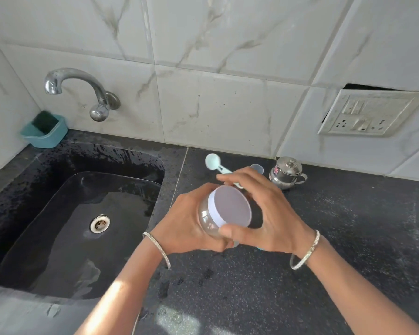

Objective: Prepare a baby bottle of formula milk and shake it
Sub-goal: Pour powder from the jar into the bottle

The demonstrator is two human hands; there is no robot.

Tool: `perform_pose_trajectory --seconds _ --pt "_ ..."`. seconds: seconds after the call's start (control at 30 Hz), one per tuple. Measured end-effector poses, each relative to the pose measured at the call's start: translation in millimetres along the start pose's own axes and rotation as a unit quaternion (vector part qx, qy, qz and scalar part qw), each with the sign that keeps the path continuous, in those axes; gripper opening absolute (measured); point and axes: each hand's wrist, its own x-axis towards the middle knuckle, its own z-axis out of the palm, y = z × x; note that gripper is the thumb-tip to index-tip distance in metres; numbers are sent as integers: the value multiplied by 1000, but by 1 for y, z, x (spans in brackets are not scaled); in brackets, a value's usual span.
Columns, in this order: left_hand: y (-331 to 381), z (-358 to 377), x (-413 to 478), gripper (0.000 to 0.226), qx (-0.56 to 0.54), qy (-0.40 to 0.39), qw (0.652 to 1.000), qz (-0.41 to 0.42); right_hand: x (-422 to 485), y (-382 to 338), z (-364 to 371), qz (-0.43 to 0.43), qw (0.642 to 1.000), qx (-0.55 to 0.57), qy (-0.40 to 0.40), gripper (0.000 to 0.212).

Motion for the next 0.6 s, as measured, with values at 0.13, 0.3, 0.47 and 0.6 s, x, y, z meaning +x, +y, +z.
perform_pose_trajectory --seconds 0.13,0.3,0.47,0.6 --pt "0 -1 4 83 48 30 998 -14 0 -16 -2 196 975 -92 56 93" --pt "2 3 8 84 110 52 992 -10 10 -27 -1 240 951 -197 10 79" --pt "2 3 8 87 73 28 997 -4 12 -18 -27 157 982 -71 -78 80" --pt "0 4 7 91 86 7 996 -1 9 -9 -34 120 983 -20 -134 96"
